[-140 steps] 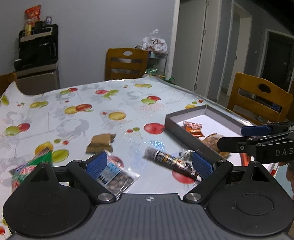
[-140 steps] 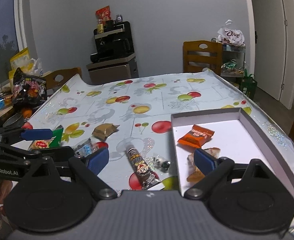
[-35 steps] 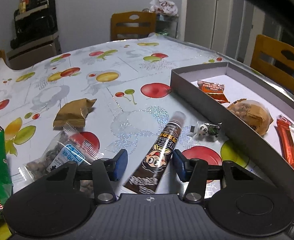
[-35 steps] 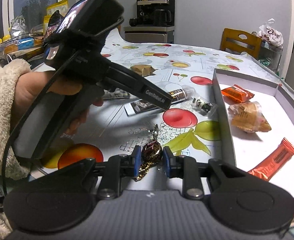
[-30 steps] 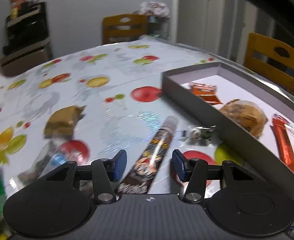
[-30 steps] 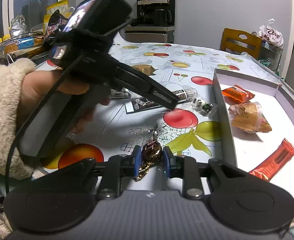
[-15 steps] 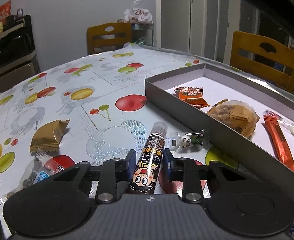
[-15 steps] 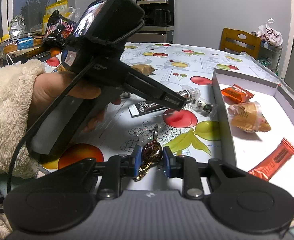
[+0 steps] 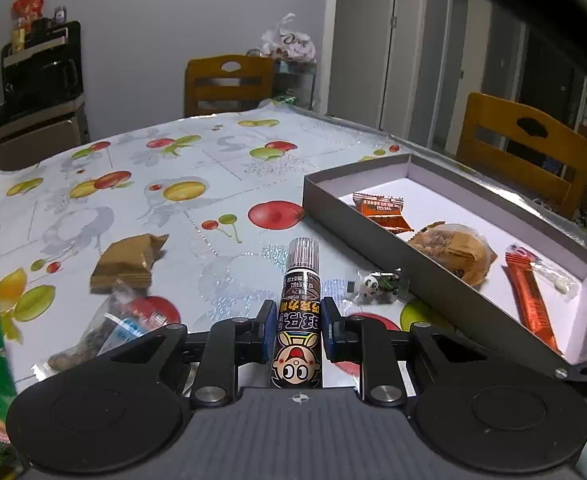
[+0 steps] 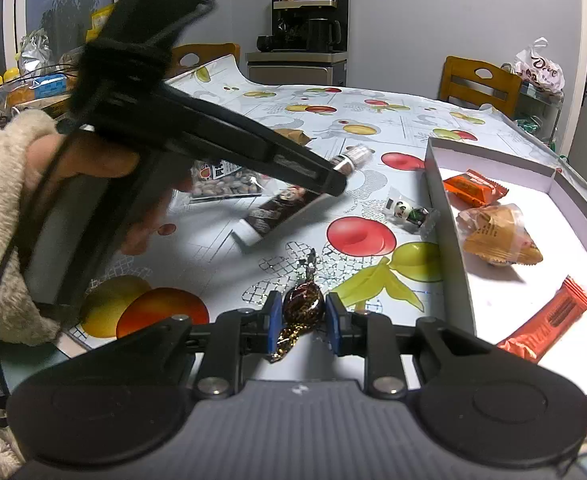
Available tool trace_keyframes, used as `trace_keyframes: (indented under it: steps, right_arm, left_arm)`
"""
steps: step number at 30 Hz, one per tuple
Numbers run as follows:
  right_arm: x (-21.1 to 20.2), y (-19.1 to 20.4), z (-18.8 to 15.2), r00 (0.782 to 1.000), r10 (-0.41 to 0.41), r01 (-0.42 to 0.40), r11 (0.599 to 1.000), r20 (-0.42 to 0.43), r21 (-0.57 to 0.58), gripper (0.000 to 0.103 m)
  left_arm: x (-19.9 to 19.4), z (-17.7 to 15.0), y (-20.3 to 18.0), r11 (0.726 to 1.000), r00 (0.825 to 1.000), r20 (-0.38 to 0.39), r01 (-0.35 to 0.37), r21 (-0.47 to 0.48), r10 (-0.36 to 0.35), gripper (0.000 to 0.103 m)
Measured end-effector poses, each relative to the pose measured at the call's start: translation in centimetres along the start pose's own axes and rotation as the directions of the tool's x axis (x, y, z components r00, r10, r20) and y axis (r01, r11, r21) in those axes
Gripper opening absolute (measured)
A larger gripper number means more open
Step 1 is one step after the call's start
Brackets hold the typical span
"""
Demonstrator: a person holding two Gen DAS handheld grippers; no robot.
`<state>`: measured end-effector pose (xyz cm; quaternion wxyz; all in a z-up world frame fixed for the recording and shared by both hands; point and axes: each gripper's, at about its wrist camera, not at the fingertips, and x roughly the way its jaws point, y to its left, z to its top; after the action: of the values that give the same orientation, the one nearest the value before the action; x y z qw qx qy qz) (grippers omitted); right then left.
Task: Organize snacks
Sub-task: 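Lift the tube candy and brown candy and carry them over the white box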
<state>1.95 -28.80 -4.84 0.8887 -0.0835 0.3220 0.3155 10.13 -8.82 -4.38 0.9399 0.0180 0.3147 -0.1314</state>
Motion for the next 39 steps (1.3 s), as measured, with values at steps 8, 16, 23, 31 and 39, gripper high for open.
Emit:
trace_keyframes:
  steps: [8, 16, 23, 31, 39]
  right_arm:
    - [0.0, 0.1, 0.1, 1.0, -0.001, 0.001, 1.0, -0.002, -0.002, 0.023]
    - [0.0, 0.2, 0.1, 1.0, -0.003, 0.003, 1.0, -0.001, -0.004, 0.023]
    - [0.0, 0.1, 0.2, 1.0, -0.002, 0.002, 1.0, -0.001, 0.008, 0.025]
    - [0.4, 0.2, 0.3, 1.0, -0.014, 0.014, 1.0, 0.009, 0.005, 0.044]
    - [0.7, 0.2, 0.3, 1.0, -0.013, 0.013, 1.0, 0.007, 0.003, 0.044]
  left_arm:
    - [-2.0, -2.1, 0.2, 0.999, 0.997, -0.071, 0.014, 0.039, -0.011, 0.025]
    - [-2.7, -3.4, -0.3, 0.997, 0.997, -0.079, 0.005, 0.082, 0.002, 0.025]
    - [-2.1, -3.5, -0.2, 0.998, 0.997, -0.081, -0.002, 0.067, 0.007, 0.026]
    - [-1.6, -3.3, 0.0, 0.999, 0.997, -0.071, -0.011, 0.045, 0.014, 0.037]
    - [-1.5, -3.4, -0.2, 0.999, 0.998, -0.063, -0.013, 0.05, 0.016, 0.037]
